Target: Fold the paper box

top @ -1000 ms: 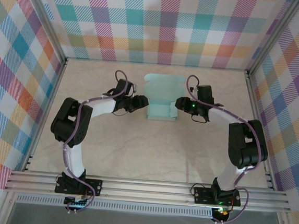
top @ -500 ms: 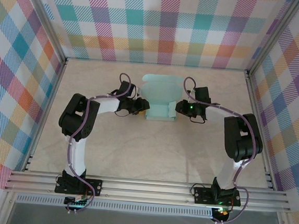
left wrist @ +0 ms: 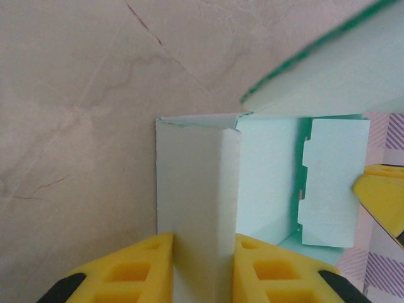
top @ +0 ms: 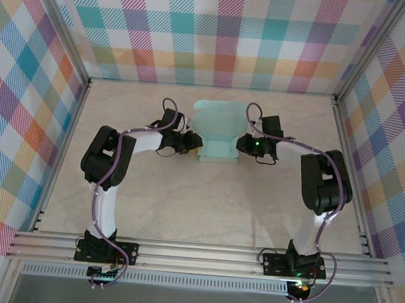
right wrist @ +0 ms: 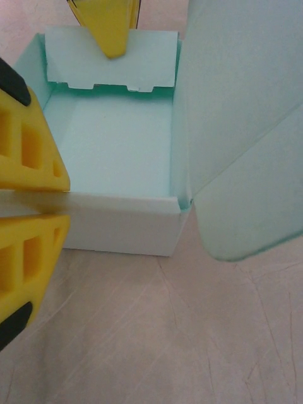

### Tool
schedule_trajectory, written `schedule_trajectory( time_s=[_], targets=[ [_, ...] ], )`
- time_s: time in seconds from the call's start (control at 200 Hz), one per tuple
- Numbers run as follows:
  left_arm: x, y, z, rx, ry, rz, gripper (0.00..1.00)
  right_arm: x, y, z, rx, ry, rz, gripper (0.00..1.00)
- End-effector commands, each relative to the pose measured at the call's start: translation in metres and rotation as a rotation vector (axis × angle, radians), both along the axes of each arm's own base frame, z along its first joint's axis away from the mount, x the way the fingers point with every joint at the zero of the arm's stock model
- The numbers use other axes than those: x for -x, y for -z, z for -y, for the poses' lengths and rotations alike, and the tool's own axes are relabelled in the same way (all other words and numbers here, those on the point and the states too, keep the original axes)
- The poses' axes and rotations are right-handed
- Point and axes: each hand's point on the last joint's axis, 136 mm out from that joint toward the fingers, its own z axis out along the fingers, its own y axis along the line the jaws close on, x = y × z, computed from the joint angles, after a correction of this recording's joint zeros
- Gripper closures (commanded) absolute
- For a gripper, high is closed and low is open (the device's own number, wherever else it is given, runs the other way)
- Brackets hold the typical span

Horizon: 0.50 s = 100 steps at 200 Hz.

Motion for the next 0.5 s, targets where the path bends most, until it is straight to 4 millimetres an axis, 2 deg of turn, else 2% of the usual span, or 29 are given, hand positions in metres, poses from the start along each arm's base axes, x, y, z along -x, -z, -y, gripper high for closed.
schedule_trajectory(
  time_s=[0.0, 0.495],
  targets=[
    [0.000, 0.005, 0.004, -0.002, 0.021, -0.014, 0.76, 0.006, 0.012, -0.004, 0.061, -0.035, -0.035, 0.84],
    [0.002, 0.007, 0.009, -0.005, 0.041, -0.019, 0.78, 0.015, 0.028, 0.002, 0.385, -0.050, -0.089, 0.88]
  ],
)
